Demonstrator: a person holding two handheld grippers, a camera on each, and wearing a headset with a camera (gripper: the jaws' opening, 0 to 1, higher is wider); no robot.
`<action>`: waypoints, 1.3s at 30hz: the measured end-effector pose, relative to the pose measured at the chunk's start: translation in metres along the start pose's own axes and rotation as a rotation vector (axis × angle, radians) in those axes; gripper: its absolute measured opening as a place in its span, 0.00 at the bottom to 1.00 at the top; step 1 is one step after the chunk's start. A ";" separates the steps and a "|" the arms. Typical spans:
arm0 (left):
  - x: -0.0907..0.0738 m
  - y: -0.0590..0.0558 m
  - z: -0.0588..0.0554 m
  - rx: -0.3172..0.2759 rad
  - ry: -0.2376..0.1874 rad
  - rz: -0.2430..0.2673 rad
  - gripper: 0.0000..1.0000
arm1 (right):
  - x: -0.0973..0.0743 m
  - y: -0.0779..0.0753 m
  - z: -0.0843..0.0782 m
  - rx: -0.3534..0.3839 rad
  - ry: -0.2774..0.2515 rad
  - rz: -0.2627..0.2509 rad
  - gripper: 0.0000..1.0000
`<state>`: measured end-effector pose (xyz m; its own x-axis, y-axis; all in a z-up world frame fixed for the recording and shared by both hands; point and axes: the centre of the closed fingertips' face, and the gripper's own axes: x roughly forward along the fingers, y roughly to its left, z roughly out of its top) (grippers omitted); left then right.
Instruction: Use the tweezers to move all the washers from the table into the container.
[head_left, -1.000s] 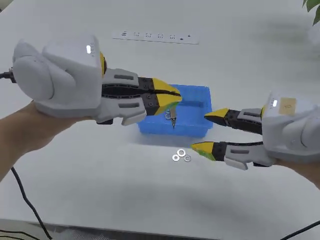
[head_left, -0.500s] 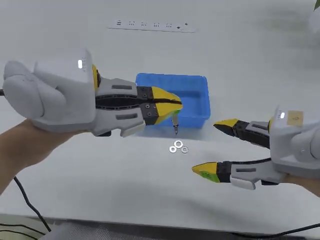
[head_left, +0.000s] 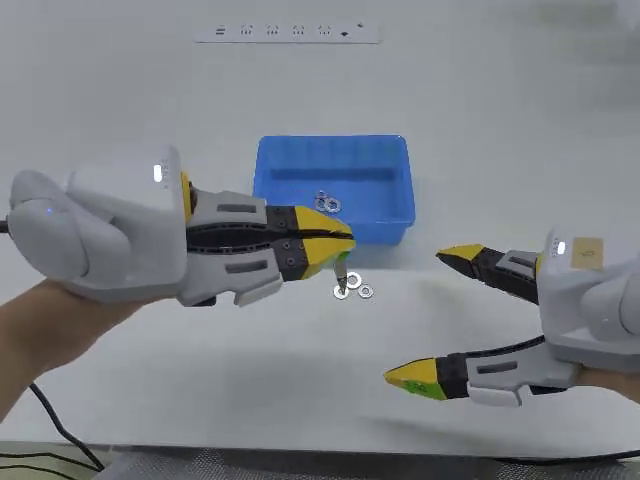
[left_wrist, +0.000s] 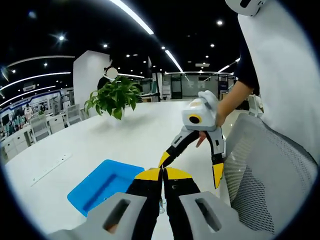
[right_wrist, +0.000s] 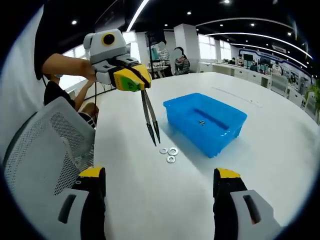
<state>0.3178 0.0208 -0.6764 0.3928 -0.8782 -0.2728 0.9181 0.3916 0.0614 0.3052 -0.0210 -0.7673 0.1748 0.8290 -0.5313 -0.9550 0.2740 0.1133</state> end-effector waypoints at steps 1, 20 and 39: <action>0.000 0.000 -0.001 -0.002 0.000 0.000 0.05 | 0.001 0.001 0.000 -0.002 -0.002 0.005 0.94; 0.009 0.004 -0.008 -0.004 0.015 0.001 0.05 | 0.008 0.009 -0.004 0.014 -0.002 0.039 1.00; 0.010 0.003 -0.015 0.001 0.023 0.002 0.05 | 0.010 0.015 -0.005 0.033 -0.001 0.059 0.95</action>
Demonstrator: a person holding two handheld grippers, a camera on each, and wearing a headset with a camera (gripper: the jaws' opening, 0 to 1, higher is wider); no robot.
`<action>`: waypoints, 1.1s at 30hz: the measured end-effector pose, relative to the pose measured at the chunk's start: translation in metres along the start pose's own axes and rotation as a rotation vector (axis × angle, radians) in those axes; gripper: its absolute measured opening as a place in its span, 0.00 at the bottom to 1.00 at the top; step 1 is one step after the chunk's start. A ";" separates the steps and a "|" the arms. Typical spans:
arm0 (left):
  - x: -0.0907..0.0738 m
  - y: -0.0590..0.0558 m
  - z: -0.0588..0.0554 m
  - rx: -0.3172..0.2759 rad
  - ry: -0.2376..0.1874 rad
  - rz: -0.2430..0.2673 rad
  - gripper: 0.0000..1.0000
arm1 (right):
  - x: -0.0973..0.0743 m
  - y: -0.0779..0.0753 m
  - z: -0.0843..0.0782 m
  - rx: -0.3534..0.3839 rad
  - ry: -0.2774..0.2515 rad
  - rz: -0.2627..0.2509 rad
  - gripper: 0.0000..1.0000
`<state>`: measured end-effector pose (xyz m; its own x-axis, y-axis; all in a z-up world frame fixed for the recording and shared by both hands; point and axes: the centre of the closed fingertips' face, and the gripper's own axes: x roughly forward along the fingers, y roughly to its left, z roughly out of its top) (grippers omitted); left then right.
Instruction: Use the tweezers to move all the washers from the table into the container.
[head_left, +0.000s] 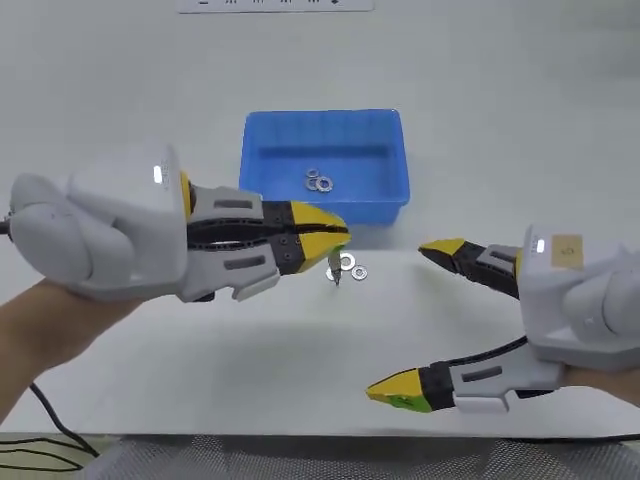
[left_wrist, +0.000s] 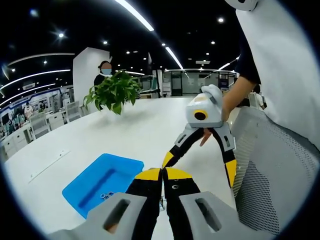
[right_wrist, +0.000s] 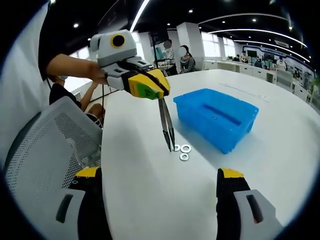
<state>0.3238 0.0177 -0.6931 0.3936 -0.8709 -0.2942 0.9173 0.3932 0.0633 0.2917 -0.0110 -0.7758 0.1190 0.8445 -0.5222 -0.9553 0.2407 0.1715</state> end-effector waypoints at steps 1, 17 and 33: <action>0.000 -0.001 0.000 0.003 0.001 -0.003 0.05 | 0.001 0.000 0.001 0.000 0.000 0.003 0.95; 0.001 0.000 0.002 0.024 0.007 0.004 0.05 | 0.002 0.005 0.000 0.001 -0.001 0.023 0.93; -0.004 0.004 -0.005 -0.064 0.060 0.013 0.05 | 0.010 0.003 0.007 -0.014 -0.012 0.039 0.83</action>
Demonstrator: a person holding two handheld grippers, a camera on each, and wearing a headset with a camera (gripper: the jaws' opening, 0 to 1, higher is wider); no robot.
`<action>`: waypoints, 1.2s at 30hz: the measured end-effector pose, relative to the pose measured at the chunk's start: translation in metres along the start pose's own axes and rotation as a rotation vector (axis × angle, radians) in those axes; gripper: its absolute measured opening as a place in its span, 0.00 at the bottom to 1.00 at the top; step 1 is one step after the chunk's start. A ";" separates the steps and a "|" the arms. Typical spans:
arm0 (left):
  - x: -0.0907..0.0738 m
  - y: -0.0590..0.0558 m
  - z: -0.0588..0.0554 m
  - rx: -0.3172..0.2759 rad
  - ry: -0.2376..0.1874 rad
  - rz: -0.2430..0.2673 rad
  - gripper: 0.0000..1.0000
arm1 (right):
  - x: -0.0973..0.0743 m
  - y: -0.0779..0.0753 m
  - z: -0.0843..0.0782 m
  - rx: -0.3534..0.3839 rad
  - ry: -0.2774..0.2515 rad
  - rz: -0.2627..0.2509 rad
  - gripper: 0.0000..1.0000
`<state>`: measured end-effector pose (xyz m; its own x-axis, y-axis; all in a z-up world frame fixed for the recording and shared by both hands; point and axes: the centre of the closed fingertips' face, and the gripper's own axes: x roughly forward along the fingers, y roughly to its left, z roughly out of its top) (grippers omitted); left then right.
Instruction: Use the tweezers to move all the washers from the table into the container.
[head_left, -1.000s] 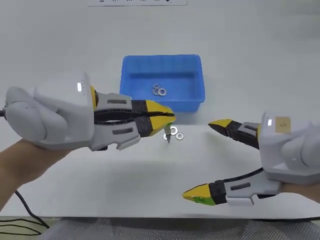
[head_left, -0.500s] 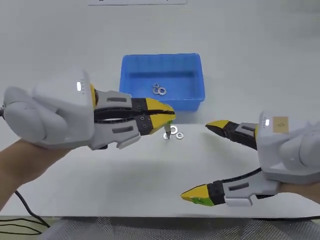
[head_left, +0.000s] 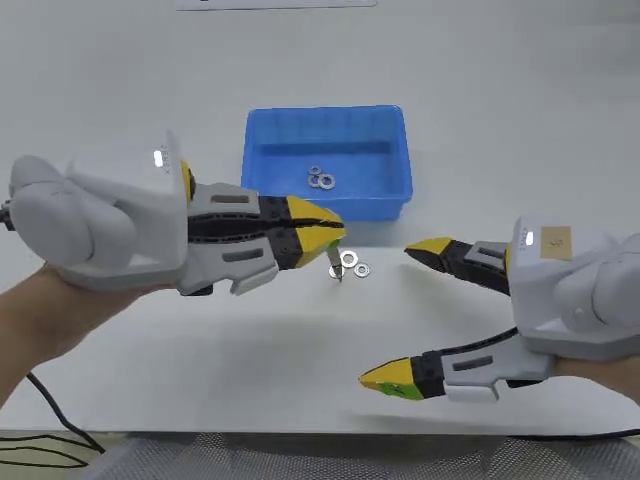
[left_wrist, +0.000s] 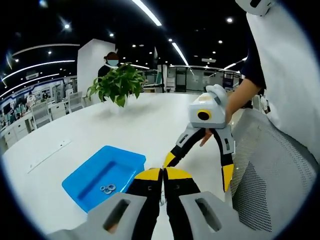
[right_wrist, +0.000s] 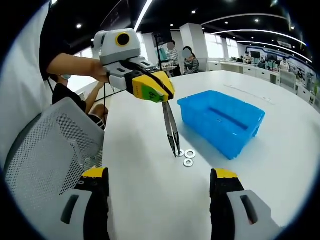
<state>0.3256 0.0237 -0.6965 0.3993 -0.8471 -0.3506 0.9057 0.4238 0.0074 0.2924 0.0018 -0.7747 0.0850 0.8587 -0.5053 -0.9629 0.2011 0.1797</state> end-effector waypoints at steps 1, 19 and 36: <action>0.000 -0.001 0.000 0.000 0.005 -0.004 0.05 | 0.001 0.000 0.002 -0.005 -0.004 0.002 0.82; -0.003 -0.004 -0.008 0.002 0.065 -0.013 0.05 | 0.034 -0.015 0.029 -0.092 -0.018 0.097 0.31; 0.006 -0.007 -0.006 -0.019 0.043 -0.020 0.05 | 0.041 -0.012 0.036 -0.183 0.007 0.174 0.13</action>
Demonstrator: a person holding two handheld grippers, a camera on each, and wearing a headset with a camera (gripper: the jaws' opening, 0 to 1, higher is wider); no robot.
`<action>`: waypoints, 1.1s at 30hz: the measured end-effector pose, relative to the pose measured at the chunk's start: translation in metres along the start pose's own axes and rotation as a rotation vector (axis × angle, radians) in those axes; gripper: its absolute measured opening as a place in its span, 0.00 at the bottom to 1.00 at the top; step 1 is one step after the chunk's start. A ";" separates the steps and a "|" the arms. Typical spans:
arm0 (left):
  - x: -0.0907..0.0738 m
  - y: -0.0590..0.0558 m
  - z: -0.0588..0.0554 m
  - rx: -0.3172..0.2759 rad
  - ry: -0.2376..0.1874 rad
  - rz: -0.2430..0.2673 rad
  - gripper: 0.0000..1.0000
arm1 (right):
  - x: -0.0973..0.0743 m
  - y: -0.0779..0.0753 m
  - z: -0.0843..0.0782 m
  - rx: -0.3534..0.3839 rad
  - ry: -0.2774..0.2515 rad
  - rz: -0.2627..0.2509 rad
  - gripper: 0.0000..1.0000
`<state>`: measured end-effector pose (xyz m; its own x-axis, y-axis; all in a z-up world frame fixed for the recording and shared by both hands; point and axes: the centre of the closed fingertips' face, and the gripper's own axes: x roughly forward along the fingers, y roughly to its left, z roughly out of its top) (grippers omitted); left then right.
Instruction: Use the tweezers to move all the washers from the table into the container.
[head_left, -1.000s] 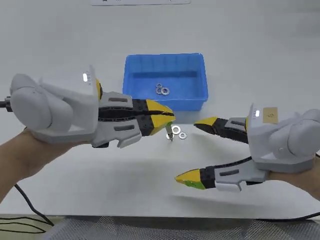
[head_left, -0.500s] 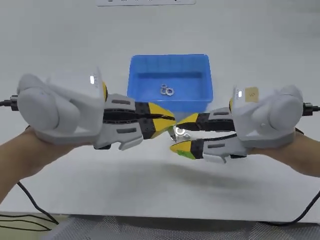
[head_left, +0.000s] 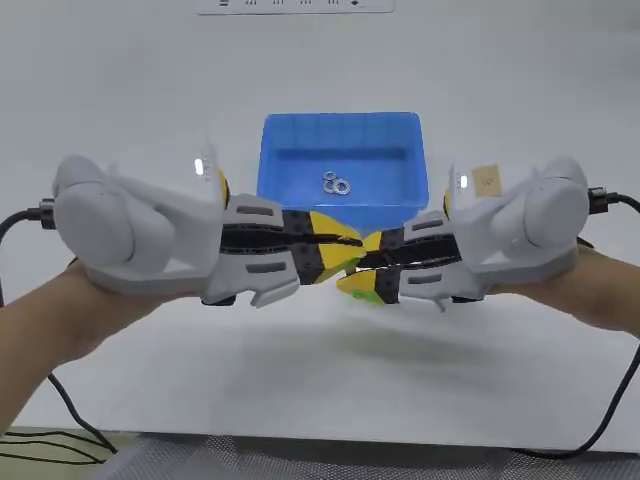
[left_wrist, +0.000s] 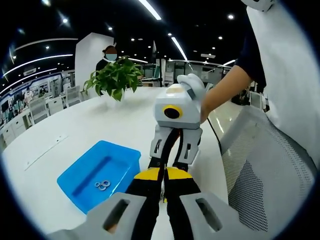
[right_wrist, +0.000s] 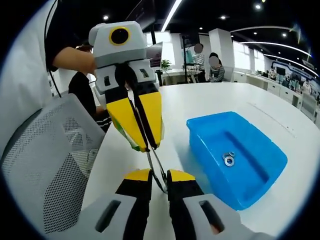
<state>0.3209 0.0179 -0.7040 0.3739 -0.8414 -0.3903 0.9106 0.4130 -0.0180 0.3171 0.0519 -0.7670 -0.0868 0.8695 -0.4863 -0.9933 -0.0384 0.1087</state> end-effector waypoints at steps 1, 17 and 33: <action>0.000 0.000 0.000 -0.001 0.000 -0.001 0.05 | 0.000 0.000 0.000 -0.007 0.003 0.003 0.13; 0.008 0.002 0.002 -0.047 0.001 -0.012 0.06 | 0.003 0.002 -0.004 -0.105 0.011 0.055 0.11; -0.013 -0.004 0.035 -0.191 -0.200 0.026 0.11 | -0.003 0.007 0.009 -0.090 -0.010 0.021 0.09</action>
<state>0.3185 0.0148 -0.6670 0.4413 -0.8738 -0.2041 0.8576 0.4776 -0.1906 0.3113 0.0532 -0.7566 -0.1075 0.8730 -0.4757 -0.9941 -0.1004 0.0405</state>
